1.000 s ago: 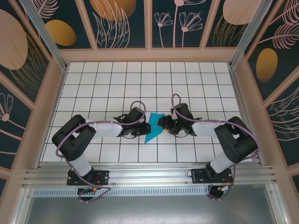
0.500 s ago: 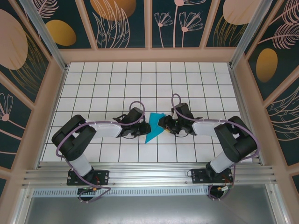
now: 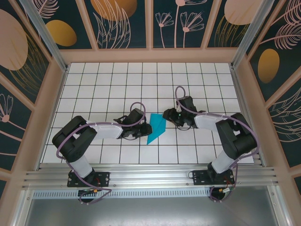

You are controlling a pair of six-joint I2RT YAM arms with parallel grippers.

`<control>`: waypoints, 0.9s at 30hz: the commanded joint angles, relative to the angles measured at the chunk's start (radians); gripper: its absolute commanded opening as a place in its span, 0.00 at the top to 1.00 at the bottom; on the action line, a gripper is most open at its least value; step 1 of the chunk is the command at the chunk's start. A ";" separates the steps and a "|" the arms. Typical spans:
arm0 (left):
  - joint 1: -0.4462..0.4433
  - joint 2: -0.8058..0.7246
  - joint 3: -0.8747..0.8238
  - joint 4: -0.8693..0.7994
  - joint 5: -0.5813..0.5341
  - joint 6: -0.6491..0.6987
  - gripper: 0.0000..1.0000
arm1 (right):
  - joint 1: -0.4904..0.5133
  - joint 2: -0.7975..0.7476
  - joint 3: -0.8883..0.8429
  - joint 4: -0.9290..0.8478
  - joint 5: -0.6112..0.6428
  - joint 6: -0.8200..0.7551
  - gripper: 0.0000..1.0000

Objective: Fold a paper plane with a square sheet of paper (pick it up from the middle)
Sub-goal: Turn over the paper at the center of the table.

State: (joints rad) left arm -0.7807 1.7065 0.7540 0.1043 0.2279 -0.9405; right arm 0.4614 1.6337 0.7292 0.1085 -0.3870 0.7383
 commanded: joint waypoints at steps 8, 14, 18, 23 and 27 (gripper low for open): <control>-0.039 0.051 -0.021 0.090 0.099 -0.029 0.72 | 0.028 0.097 0.041 0.014 -0.074 -0.045 0.52; -0.042 0.054 -0.020 0.096 0.099 -0.032 0.72 | 0.046 0.088 0.034 0.033 -0.085 -0.030 0.54; -0.043 0.055 -0.018 0.096 0.100 -0.031 0.72 | 0.049 0.070 0.017 0.047 -0.091 -0.013 0.54; -0.046 0.054 -0.020 0.099 0.099 -0.034 0.72 | 0.048 0.057 0.002 0.055 -0.111 -0.012 0.54; -0.046 0.055 -0.018 0.098 0.099 -0.036 0.72 | 0.049 0.048 -0.020 0.067 -0.142 -0.030 0.54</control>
State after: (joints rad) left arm -0.7815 1.7073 0.7448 0.1307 0.2317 -0.9554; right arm 0.5064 1.7027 0.7368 0.1535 -0.4843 0.7147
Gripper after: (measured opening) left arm 0.278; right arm 0.464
